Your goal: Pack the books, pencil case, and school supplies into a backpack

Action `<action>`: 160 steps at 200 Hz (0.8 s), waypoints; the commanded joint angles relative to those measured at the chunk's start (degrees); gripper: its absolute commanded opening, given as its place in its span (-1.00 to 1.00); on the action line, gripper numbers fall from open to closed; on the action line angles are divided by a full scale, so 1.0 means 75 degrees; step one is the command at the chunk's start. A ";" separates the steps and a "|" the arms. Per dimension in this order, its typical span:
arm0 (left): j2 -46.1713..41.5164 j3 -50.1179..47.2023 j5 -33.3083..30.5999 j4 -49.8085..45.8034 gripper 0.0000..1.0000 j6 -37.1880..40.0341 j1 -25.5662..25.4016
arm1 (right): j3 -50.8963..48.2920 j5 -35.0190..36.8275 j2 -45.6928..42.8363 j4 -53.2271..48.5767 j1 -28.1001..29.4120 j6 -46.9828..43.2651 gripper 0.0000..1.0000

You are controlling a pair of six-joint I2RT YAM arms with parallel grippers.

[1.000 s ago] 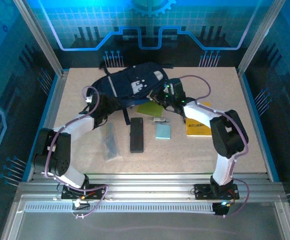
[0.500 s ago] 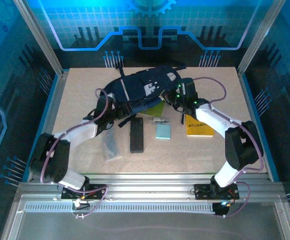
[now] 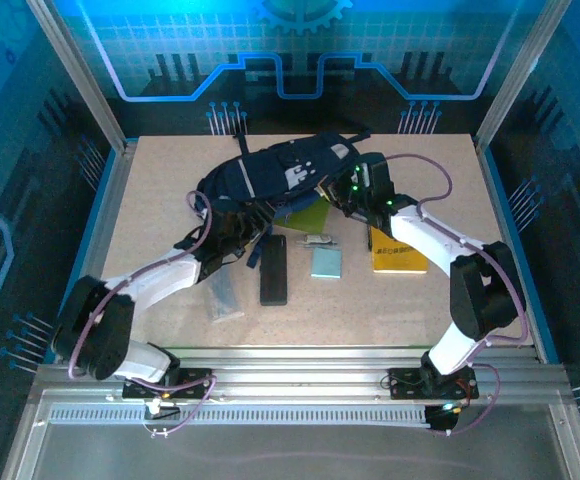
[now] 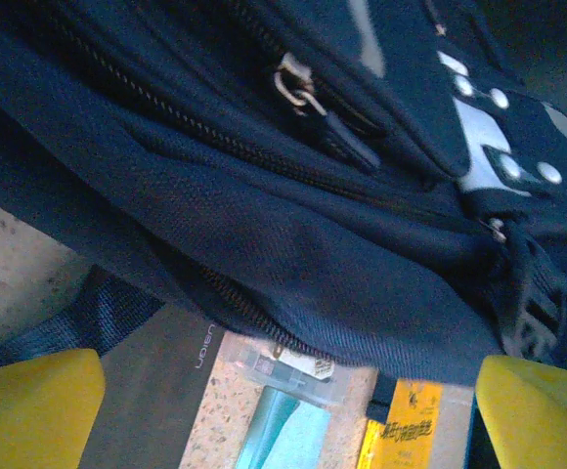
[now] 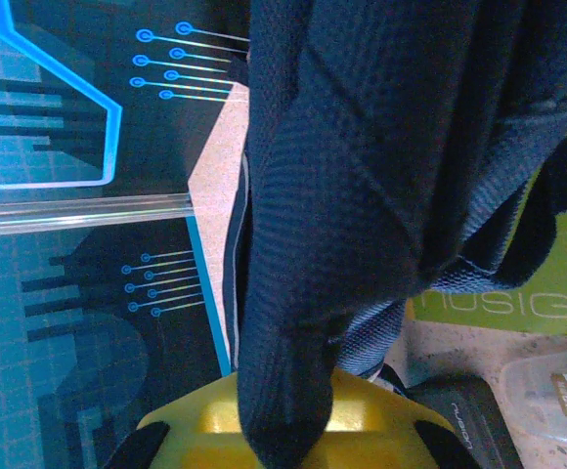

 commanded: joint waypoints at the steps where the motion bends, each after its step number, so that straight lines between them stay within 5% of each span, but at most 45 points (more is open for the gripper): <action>1: 0.0587 0.0259 -0.0429 0.0920 0.98 -0.1535 -0.0090 | -0.0148 -0.0570 -0.0049 0.1221 0.0129 0.0413 -0.94; 35: 0.1216 0.0585 -0.1198 0.1317 0.87 -0.1992 -0.0106 | -0.0504 -0.0907 -0.0060 0.1429 0.0091 0.0520 -0.95; 91: 0.1622 0.1098 -0.1515 0.2059 -0.66 -0.1354 -0.0105 | -0.1084 -0.1395 -0.0040 0.1547 -0.0145 0.0507 -0.94; 109: 0.1636 0.1300 -0.1396 0.1974 -0.99 -0.1272 -0.0143 | -0.1184 -0.1527 0.0036 0.1866 -0.0171 0.0437 -0.82; 149: 0.1824 0.1646 -0.1310 0.1922 -1.00 -0.1215 -0.0337 | -0.1069 -0.1444 0.0585 0.1975 0.0226 0.0514 0.00; 160: 0.1938 0.1746 -0.1251 0.1905 -1.00 -0.1266 -0.0347 | -0.0980 -0.1557 0.0873 0.2214 0.0316 0.0641 0.06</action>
